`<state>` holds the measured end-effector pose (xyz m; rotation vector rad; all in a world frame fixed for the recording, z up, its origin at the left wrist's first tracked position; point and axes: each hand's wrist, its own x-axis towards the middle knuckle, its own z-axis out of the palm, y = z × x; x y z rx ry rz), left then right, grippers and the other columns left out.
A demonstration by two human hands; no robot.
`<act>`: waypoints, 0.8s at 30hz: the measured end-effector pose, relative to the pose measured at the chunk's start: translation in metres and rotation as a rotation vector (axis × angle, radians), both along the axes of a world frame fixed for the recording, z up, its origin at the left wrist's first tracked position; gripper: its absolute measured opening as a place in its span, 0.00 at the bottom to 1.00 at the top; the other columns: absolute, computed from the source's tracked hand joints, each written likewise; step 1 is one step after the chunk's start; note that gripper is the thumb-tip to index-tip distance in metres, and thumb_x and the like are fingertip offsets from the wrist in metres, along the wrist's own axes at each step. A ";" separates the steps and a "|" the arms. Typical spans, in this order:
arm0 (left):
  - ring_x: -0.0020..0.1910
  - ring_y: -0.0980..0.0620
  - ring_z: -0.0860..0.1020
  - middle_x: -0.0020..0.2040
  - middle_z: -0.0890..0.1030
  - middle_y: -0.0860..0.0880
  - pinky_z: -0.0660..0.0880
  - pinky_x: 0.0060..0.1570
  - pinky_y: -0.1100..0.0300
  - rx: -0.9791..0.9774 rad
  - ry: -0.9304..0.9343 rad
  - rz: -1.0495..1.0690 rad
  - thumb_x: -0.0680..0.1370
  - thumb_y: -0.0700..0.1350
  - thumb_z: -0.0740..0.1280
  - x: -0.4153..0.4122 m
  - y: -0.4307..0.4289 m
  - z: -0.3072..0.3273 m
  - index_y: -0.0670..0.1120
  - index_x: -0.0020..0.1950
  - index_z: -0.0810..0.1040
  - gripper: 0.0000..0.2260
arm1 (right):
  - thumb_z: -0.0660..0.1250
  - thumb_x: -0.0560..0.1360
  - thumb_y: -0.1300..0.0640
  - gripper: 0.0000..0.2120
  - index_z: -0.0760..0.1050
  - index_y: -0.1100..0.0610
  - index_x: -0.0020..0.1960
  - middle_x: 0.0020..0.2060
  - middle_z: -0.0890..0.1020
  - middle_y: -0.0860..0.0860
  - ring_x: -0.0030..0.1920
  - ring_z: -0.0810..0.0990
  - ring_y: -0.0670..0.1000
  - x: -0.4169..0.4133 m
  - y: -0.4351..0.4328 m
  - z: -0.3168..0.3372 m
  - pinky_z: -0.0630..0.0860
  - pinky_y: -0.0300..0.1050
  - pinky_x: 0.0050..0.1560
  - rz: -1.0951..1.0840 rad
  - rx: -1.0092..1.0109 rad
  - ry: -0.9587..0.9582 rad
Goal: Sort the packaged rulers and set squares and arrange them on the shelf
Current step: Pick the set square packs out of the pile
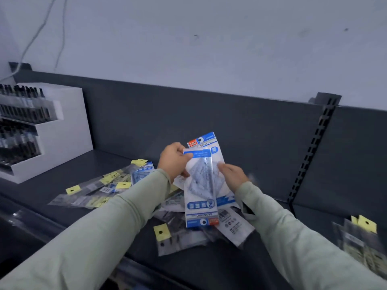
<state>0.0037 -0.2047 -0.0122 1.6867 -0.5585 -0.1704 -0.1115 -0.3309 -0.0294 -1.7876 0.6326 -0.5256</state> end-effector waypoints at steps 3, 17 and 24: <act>0.23 0.52 0.70 0.28 0.68 0.49 0.78 0.28 0.54 -0.045 0.017 -0.069 0.77 0.38 0.67 0.001 0.001 0.004 0.43 0.39 0.69 0.09 | 0.72 0.73 0.55 0.05 0.79 0.57 0.45 0.39 0.83 0.50 0.37 0.81 0.48 -0.004 0.005 0.000 0.76 0.41 0.40 0.146 -0.034 0.053; 0.59 0.48 0.74 0.58 0.76 0.53 0.70 0.62 0.51 1.355 -0.209 -0.082 0.66 0.74 0.56 0.068 0.056 -0.035 0.55 0.64 0.72 0.34 | 0.70 0.74 0.61 0.07 0.76 0.58 0.50 0.48 0.83 0.57 0.41 0.82 0.56 0.017 0.000 -0.010 0.80 0.51 0.47 0.029 0.017 0.230; 0.46 0.50 0.75 0.43 0.75 0.51 0.74 0.46 0.59 1.250 -0.337 -0.085 0.78 0.54 0.60 0.060 0.049 -0.026 0.50 0.48 0.70 0.08 | 0.69 0.74 0.59 0.06 0.75 0.56 0.50 0.45 0.82 0.55 0.37 0.81 0.54 0.022 0.000 -0.012 0.80 0.48 0.43 0.033 0.031 0.286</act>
